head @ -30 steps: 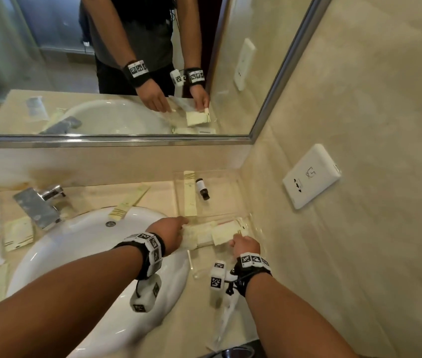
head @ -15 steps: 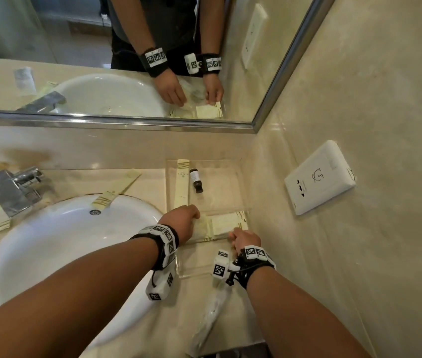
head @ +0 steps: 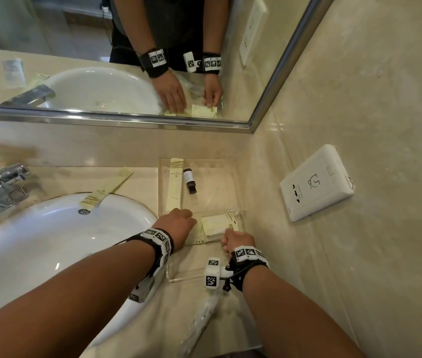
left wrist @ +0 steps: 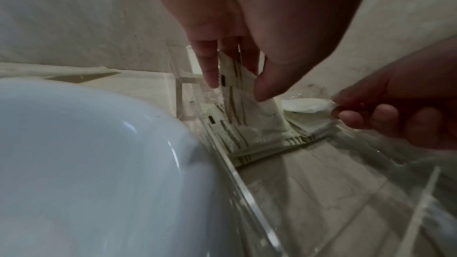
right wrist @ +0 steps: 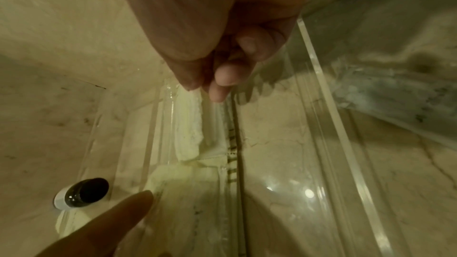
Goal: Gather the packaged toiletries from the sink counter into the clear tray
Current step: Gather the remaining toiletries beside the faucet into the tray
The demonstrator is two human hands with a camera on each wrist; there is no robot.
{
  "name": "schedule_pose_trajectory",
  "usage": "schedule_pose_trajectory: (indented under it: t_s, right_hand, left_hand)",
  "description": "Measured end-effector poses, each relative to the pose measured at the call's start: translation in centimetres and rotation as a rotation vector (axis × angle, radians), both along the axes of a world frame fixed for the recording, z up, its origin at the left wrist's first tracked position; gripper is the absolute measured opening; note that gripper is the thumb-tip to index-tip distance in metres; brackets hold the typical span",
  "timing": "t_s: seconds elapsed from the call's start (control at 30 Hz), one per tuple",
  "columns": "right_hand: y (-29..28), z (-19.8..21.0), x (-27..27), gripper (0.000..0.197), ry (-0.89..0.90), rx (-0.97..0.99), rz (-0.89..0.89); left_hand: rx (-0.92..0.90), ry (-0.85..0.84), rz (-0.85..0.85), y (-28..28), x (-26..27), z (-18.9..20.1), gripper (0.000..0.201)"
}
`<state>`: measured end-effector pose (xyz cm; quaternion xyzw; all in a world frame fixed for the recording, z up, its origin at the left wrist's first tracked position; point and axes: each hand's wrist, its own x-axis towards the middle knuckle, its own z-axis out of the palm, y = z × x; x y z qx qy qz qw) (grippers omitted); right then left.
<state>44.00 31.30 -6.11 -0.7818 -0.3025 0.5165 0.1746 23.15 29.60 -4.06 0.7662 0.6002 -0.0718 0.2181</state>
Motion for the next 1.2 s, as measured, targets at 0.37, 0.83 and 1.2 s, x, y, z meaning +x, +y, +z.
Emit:
schedule_pose_trajectory:
  t_s: [0.37,0.83,1.2]
  right_hand:
    - [-0.2,0.6,-0.8,0.039,-0.212,0.049,0.295]
    - [-1.5,0.3,-0.9,0.029,-0.386,0.115,0.633]
    - [-2.1,1.8,-1.9,0.023,-0.264,0.202,0.507]
  left_hand:
    - [0.074,0.007,-0.044,-0.7,0.2,-0.1,0.046]
    - [-0.092,0.015,-0.116,-3.7,3.5,-1.4,0.063]
    - [0.019,-0.066,0.039,-4.3,0.0,0.8,0.056]
